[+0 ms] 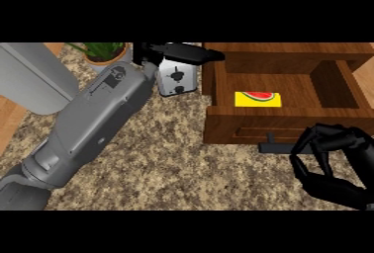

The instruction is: Pick up the cup, place it into the drawer and close the drawer

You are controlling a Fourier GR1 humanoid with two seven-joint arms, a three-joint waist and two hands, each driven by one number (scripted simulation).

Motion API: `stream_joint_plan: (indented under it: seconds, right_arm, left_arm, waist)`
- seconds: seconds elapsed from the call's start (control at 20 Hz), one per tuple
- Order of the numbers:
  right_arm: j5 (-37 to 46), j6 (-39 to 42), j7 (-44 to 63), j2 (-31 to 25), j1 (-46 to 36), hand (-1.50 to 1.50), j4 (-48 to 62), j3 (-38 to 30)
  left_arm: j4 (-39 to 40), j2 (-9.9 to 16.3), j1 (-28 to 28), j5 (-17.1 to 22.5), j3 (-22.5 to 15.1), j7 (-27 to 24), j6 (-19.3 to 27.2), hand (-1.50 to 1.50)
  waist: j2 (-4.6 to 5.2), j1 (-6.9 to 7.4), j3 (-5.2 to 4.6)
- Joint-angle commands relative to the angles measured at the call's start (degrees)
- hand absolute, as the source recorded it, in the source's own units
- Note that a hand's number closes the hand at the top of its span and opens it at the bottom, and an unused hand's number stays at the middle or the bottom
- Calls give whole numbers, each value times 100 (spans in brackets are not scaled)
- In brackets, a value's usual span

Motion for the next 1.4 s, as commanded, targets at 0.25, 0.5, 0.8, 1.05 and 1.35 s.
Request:
stream_joint_plan:
  seconds: [0.25,0.5,0.8,1.05,1.35]
  right_arm:
    - [1915,-678,-645,-8,-700,150,1396,722]
    - [3111,-1020,-880,-181,-891,150,2192,1342]
    - [4164,-1812,-1110,116,-1800,150,3923,1693]
    - [4318,-2399,-1365,566,-2598,150,5571,1419]
    - [4250,-3119,-2232,635,-3662,150,7859,801]
  left_arm:
    - [-1480,802,1412,64,238,204,-288,-150]
    - [-1946,1139,1965,153,445,173,-522,-150]
    - [-2528,1597,2710,252,704,170,-866,-150]
    - [-3124,1894,3628,262,974,3,-1129,-150]
    - [-3413,2094,3855,265,1285,53,-1336,-150]
  waist:
    - [16,178,2]
    - [31,164,2]
    - [55,190,6]
    - [56,135,6]
    - [99,175,11]
